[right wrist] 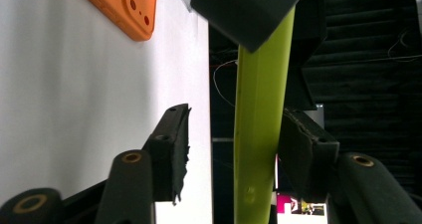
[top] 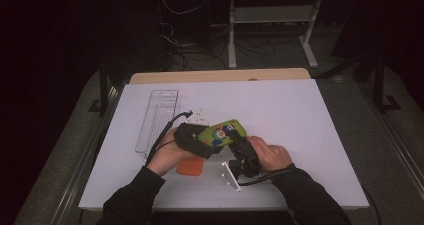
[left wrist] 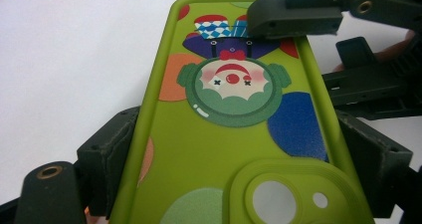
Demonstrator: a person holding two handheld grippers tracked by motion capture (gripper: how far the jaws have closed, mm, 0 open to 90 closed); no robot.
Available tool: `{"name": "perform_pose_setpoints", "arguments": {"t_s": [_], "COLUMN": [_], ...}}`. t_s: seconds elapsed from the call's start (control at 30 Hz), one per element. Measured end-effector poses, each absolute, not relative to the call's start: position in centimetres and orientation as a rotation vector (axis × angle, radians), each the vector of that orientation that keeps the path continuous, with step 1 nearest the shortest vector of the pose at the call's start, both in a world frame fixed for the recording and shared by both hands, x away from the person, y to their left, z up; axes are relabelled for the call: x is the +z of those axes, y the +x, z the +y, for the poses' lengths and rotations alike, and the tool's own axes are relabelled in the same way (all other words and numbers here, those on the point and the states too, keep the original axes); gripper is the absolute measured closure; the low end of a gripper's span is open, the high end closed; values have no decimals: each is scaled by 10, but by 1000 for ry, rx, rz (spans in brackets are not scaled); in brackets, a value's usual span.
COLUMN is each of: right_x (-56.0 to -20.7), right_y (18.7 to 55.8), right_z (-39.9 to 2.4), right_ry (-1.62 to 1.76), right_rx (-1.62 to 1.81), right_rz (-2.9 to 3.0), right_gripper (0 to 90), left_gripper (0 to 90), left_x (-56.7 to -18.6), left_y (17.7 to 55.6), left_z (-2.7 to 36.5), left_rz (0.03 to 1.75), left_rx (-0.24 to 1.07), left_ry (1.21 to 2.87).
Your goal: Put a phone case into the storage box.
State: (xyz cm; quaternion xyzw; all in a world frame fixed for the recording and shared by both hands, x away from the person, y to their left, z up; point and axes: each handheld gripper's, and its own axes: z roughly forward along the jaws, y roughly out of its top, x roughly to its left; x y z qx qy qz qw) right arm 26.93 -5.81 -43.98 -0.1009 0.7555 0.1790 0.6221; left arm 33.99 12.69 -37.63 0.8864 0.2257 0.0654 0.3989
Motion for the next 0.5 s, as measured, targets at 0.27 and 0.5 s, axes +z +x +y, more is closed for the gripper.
{"name": "perform_pose_setpoints", "arguments": {"t_s": [0.27,0.5], "right_x": [-437,-437], "right_y": [269,267], "right_z": [-58,-57], "right_ry": [-223,-235], "right_rx": [430,426], "right_rz": [1735,1731], "right_gripper": [619,745], "left_gripper": [148,148], "left_x": [-376,-377], "left_y": [339,339], "left_z": [126,126], "left_rz": [560,541], "left_rx": [159,164], "left_ry": [2250,2271]}}
